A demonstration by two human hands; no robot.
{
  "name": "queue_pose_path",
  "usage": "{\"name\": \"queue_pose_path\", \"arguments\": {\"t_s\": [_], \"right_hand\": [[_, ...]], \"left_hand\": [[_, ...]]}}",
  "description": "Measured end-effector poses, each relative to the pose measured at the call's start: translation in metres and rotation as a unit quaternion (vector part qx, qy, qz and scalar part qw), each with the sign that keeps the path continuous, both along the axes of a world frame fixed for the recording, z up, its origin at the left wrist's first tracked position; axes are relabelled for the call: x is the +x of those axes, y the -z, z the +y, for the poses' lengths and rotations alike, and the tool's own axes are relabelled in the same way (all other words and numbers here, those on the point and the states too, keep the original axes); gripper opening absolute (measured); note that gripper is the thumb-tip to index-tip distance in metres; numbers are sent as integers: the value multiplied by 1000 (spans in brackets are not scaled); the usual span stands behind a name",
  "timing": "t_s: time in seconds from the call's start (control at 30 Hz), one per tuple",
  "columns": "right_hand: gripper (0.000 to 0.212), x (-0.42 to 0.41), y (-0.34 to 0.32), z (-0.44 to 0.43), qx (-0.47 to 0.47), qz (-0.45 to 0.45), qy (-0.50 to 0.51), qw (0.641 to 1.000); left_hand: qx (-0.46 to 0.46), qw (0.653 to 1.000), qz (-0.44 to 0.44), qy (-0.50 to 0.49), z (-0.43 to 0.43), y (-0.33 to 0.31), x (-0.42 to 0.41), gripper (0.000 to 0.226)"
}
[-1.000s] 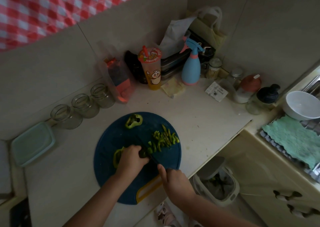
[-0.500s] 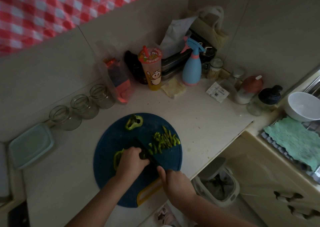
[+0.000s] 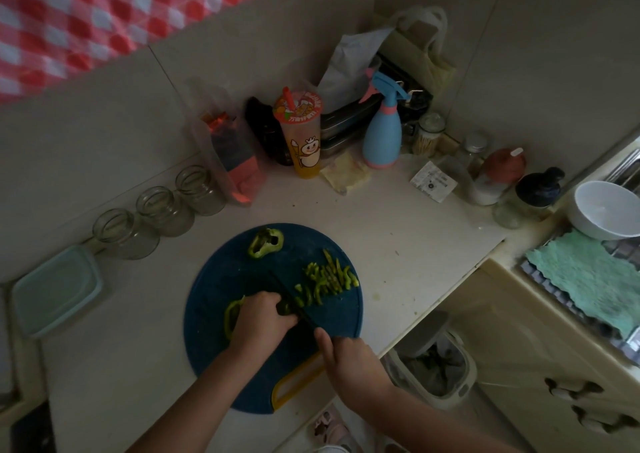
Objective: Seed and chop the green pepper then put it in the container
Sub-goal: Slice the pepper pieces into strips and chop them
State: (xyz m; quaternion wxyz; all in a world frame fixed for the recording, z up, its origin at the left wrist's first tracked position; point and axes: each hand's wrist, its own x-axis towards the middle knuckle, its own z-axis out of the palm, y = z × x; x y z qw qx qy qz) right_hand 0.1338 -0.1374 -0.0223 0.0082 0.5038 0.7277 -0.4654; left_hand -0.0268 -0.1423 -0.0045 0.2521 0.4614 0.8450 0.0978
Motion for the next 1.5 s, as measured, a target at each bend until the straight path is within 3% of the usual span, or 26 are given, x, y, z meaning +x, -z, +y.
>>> {"name": "queue_pose_path", "arguments": {"t_s": [0.43,0.53,0.7,0.8,1.0,1.2,1.5], "right_hand": [[57,-13,5,5,-15,-43,-13,999],[56,-19,7,10,-45,-8,15,999],[59,-10,12,11,-133,74,151,977],[58,-3,11,11,-136,74,141,978],[58,3,0,4,-51,47,36,997],[58,2,2,5,-33,49,13,998],[56,1,1,5,-39,38,-2,999]], "left_hand": [[-6,1000,-3,13,-1,7,0,35],[7,1000,-7,17,-5,6,3,33],[44,999,-18,-17,-11,7,0,56],[50,998,-21,-32,-11,7,-2,60],[43,999,-15,-26,-7,7,2,33],[22,999,-6,-29,-6,10,2,41],[12,999,-21,-36,-5,4,4,27]]}}
